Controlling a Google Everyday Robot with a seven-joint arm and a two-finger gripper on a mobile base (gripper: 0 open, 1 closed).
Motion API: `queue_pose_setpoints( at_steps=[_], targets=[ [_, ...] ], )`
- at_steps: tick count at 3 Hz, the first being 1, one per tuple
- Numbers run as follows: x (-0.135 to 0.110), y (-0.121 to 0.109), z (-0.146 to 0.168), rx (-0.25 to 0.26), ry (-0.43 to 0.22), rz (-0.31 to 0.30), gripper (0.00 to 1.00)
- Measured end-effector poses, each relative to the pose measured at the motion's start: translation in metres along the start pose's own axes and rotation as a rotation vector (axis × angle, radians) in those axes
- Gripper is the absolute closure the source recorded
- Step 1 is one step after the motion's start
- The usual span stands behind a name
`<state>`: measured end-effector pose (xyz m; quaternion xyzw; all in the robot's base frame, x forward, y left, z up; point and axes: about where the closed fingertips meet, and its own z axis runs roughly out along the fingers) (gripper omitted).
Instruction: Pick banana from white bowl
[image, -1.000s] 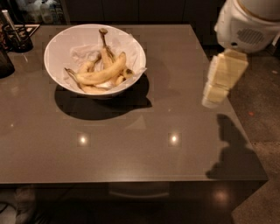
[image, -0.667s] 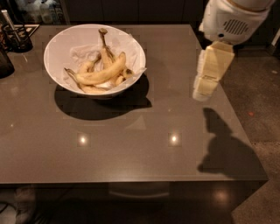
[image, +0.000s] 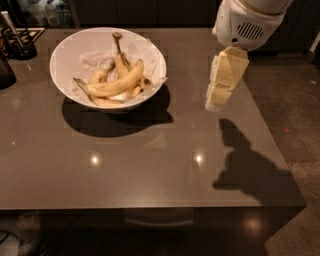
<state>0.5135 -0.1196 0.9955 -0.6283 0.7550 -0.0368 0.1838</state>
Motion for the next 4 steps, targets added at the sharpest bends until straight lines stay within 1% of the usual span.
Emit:
queue_pose_setpoints(
  at_steps=[1,2,3,4],
  targets=[
    [-0.032,-0.015,0.026,-0.029,-0.007,-0.059,0.0],
    [-0.069,-0.029,0.048,-0.062,-0.004,-0.149,0.0],
    [-0.076,-0.031,0.049,-0.054,-0.015,-0.156,0.0],
    [-0.089,-0.042,0.06,-0.046,-0.001,-0.145,0.0]
  ],
)
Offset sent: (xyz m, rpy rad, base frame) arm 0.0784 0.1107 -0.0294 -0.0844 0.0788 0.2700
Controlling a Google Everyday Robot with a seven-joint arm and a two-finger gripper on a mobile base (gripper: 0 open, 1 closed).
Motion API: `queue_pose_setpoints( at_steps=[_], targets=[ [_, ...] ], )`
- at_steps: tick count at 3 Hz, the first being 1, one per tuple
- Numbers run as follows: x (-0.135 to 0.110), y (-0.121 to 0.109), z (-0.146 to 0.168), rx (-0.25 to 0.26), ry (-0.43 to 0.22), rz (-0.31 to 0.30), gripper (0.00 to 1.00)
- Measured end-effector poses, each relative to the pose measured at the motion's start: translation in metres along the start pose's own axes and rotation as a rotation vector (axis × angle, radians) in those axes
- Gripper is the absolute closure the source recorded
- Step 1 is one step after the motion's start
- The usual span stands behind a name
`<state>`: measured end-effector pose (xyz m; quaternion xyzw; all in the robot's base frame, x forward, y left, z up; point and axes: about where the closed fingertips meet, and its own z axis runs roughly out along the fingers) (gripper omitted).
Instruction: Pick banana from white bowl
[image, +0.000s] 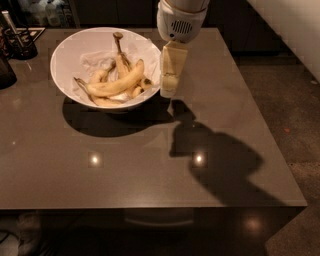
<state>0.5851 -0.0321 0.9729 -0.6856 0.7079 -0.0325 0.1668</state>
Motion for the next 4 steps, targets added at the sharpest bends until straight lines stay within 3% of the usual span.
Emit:
queue_pose_setpoints(
  at_steps=[2,4],
  targets=[
    [-0.063,-0.047,0.038,-0.013,-0.006,-0.12,0.0],
    [-0.097,-0.053,0.071,-0.043,-0.014,-0.172,0.0]
  ],
)
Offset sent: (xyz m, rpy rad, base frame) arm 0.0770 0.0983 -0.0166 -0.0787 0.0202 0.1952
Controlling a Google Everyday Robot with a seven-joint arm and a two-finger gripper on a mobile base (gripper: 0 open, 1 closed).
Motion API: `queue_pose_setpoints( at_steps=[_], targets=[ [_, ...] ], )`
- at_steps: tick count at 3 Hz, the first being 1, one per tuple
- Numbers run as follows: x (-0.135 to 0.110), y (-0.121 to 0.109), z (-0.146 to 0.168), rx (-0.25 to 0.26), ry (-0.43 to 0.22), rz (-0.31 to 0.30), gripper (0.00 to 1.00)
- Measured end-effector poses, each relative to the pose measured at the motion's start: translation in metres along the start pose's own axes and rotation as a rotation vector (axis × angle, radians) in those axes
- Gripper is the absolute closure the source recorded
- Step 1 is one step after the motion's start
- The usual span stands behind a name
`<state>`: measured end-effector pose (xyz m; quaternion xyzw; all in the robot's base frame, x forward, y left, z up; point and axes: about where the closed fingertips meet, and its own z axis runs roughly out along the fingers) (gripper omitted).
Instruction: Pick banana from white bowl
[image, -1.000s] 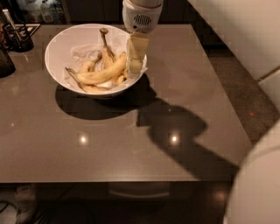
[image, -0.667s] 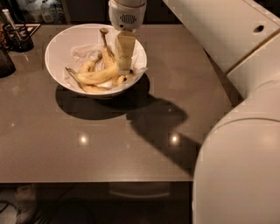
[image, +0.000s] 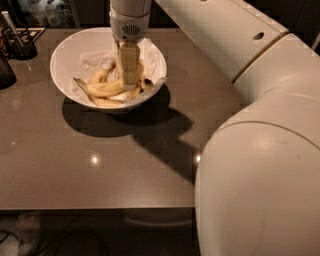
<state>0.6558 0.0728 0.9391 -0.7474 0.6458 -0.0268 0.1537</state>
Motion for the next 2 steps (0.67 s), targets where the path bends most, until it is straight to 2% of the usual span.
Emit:
queue_pose_setpoints(
  at_steps=[1,2],
  targets=[
    [-0.008,0.005,0.013,-0.019,-0.015,0.008,0.12],
    [-0.011,0.009,0.025,-0.035,-0.016,0.016,0.3]
  ],
)
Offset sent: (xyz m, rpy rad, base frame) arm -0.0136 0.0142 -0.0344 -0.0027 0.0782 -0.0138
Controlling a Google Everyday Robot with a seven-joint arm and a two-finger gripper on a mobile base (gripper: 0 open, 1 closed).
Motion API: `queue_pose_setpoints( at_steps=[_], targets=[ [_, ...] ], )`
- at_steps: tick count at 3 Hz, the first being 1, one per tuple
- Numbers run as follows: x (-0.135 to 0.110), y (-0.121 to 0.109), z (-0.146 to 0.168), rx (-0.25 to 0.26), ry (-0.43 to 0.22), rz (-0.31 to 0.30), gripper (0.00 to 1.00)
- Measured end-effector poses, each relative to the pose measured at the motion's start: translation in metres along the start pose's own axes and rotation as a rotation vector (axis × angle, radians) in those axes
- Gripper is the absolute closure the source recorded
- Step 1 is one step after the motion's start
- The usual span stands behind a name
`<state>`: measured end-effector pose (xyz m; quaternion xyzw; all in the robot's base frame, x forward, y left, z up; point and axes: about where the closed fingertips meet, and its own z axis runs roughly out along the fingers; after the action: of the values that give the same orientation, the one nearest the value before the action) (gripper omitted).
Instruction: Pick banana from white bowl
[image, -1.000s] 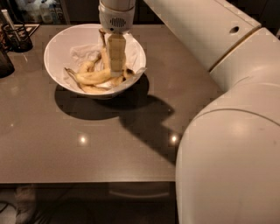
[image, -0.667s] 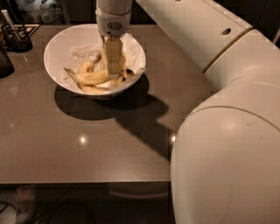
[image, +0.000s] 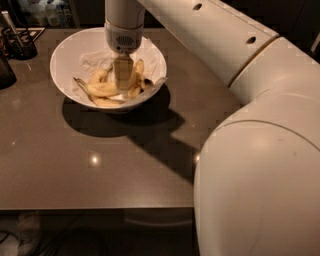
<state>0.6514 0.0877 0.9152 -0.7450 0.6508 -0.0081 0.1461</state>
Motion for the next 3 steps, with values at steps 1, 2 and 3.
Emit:
queue_pose_setpoints(
  at_steps=[1,2,3],
  targets=[
    [0.0,0.0,0.005,-0.005,0.004,0.001,0.52],
    [0.0,-0.001,0.015,-0.017,0.02,-0.013,0.49],
    [0.001,0.001,0.026,-0.038,0.028,-0.023,0.48]
  ],
)
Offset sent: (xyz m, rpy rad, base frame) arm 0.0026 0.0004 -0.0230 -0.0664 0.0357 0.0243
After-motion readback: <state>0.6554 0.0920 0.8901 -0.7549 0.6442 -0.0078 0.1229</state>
